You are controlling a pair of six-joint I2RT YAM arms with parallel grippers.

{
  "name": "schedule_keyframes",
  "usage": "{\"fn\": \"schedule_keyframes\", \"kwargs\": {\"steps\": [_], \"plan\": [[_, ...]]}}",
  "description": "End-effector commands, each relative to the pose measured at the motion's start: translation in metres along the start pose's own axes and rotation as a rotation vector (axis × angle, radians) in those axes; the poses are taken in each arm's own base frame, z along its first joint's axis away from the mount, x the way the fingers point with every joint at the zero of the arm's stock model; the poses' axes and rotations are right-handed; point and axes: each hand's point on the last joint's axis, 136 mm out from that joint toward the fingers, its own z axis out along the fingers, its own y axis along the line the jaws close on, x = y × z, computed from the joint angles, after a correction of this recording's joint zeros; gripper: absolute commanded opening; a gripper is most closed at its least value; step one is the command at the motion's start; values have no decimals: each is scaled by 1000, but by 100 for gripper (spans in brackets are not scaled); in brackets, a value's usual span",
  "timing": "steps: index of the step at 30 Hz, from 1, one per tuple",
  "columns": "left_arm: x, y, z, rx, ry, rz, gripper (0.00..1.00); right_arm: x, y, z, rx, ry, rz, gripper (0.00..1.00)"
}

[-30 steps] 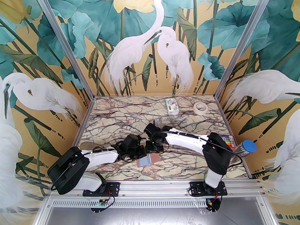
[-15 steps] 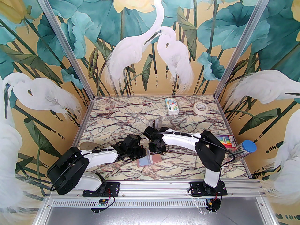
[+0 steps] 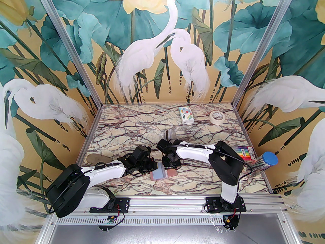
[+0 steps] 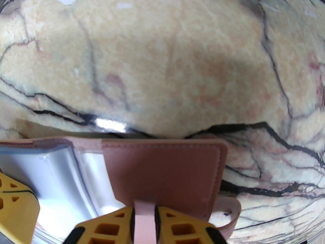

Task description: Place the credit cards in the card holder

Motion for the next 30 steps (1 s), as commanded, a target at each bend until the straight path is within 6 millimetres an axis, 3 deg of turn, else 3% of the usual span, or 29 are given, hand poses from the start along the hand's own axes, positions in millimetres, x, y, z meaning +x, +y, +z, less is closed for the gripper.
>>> {"fn": "schedule_keyframes", "kwargs": {"steps": [1,19,30], "plan": [[4,11,3,-40,4,2,5,13,4,7,-51,37,33,19],[-6,20,2,-132,-24,9,5,25,17,-7,-202,35,166,16],[-5,-13,-13,7,-24,65,6,18,21,-9,-212,8,183,16]]}}
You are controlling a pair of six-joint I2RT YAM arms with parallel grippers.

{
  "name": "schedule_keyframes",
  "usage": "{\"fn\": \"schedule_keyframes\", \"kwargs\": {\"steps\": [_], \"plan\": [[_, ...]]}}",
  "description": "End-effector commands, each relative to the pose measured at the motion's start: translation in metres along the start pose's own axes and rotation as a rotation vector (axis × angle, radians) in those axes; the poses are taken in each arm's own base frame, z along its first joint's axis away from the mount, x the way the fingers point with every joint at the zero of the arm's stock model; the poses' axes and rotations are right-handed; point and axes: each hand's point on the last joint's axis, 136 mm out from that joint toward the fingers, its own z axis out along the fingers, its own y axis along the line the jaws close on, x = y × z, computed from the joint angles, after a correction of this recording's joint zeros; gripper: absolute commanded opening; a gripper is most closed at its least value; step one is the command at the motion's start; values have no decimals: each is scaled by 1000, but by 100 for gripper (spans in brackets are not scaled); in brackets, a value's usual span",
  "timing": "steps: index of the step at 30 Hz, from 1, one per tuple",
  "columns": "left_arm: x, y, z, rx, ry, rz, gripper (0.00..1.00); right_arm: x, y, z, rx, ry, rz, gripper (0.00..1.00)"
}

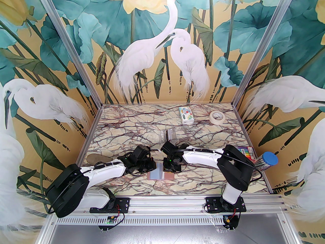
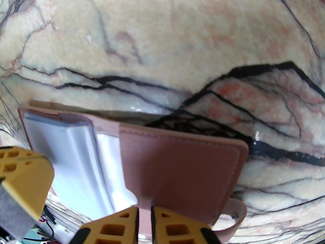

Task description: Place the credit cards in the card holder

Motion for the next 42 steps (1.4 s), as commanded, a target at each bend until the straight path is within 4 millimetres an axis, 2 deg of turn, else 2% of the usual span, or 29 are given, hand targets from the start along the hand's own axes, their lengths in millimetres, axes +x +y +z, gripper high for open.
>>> {"fn": "schedule_keyframes", "kwargs": {"steps": [1,6,12,15,21,23,25,33,36,42], "plan": [[2,-18,-6,70,11,44,6,0,4,-3,-15,-13,6,16],[10,-21,0,106,45,34,5,-1,6,-4,-21,-20,3,15],[18,8,11,3,61,-16,2,-10,5,-16,-11,-96,-4,17],[19,16,13,-17,57,-39,1,-15,0,-23,26,-128,-16,17],[17,18,9,-36,36,-40,1,-19,-3,-28,56,-144,-39,18],[16,17,8,-33,33,-37,1,-26,-1,-36,66,-165,-51,18],[16,17,8,-30,32,-37,1,-35,3,-48,74,-193,-77,19],[16,16,7,-22,29,-36,1,-93,11,-109,95,-297,-138,27],[16,16,7,-20,25,-33,1,-113,12,-121,114,-304,-165,32],[14,12,7,-8,26,-30,1,-154,11,-123,205,-283,-206,39]]}}
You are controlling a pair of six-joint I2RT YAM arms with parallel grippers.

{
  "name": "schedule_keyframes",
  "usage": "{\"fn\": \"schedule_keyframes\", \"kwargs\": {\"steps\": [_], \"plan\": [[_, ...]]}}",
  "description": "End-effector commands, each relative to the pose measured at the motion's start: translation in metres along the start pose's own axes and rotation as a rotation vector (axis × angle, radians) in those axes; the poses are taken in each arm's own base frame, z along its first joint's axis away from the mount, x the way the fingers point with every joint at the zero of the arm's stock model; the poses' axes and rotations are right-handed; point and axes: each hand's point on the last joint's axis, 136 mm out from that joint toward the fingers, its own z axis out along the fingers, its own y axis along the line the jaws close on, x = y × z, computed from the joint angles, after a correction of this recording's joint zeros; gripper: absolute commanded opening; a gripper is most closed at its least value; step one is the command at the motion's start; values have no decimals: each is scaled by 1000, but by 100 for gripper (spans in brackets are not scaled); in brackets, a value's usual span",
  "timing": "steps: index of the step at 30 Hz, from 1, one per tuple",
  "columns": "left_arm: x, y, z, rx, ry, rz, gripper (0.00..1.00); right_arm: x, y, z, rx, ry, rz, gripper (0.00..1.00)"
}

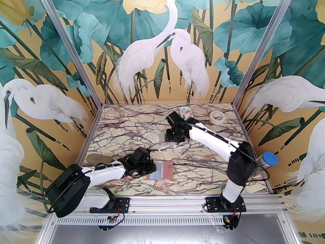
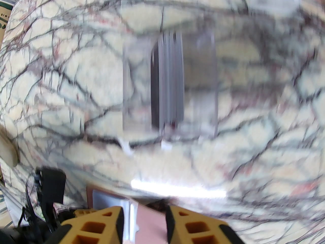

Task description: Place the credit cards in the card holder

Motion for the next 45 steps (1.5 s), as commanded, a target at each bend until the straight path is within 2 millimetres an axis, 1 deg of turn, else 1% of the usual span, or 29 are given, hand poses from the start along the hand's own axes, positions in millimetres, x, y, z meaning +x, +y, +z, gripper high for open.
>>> {"fn": "schedule_keyframes", "kwargs": {"steps": [1,7,12,16,22,30,45], "plan": [[1,0,-3,-3,-12,1,1,-3,-15,18,99,79,-91,41],[1,-1,-3,0,-7,2,1,-31,-20,37,194,96,-135,54],[1,0,-3,-2,-7,2,1,-39,-21,51,225,118,-145,55],[2,0,-2,-1,-6,2,1,-39,-25,61,236,140,-137,55],[1,-1,-2,-1,-4,5,1,-36,-23,73,225,165,-137,54],[1,-1,-1,-4,-2,6,1,-34,-26,87,240,186,-143,53],[1,1,1,-4,1,3,1,-36,-36,98,303,192,-157,47]]}}
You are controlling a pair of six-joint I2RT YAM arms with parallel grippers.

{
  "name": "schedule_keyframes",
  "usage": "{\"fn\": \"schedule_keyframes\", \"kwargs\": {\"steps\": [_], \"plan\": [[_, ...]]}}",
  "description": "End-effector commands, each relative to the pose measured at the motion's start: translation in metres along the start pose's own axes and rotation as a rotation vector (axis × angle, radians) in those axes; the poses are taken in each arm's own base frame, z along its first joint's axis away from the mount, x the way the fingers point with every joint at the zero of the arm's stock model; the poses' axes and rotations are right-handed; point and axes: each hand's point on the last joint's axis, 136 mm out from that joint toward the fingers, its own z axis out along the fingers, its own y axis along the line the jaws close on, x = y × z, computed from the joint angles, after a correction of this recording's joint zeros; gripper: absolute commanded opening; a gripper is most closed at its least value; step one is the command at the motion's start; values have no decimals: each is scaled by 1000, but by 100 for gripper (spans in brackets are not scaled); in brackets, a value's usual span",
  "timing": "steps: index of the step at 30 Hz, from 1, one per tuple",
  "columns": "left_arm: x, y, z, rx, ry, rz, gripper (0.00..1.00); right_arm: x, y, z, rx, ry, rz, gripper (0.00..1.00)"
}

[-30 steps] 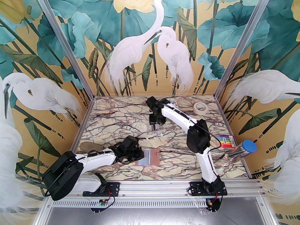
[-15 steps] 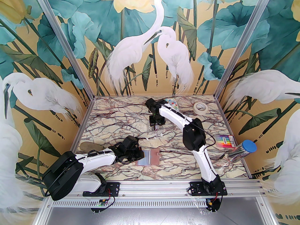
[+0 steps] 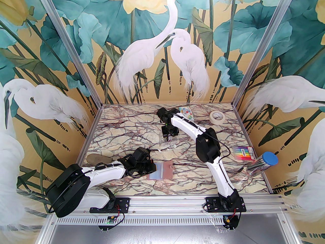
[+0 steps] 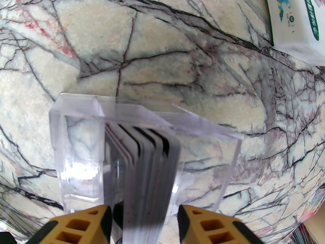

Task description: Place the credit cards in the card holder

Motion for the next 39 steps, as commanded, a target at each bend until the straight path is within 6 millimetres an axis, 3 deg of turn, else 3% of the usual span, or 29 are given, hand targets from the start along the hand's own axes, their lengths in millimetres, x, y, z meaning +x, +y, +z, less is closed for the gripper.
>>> {"fn": "schedule_keyframes", "kwargs": {"steps": [1,21,39], "plan": [[1,1,2,-6,1,3,1,-2,-8,5,48,6,-11,46],[2,2,4,-10,10,2,1,-8,-22,-14,124,-29,-17,40],[3,4,6,-12,12,0,1,-7,-22,-18,122,-25,-20,21]]}}
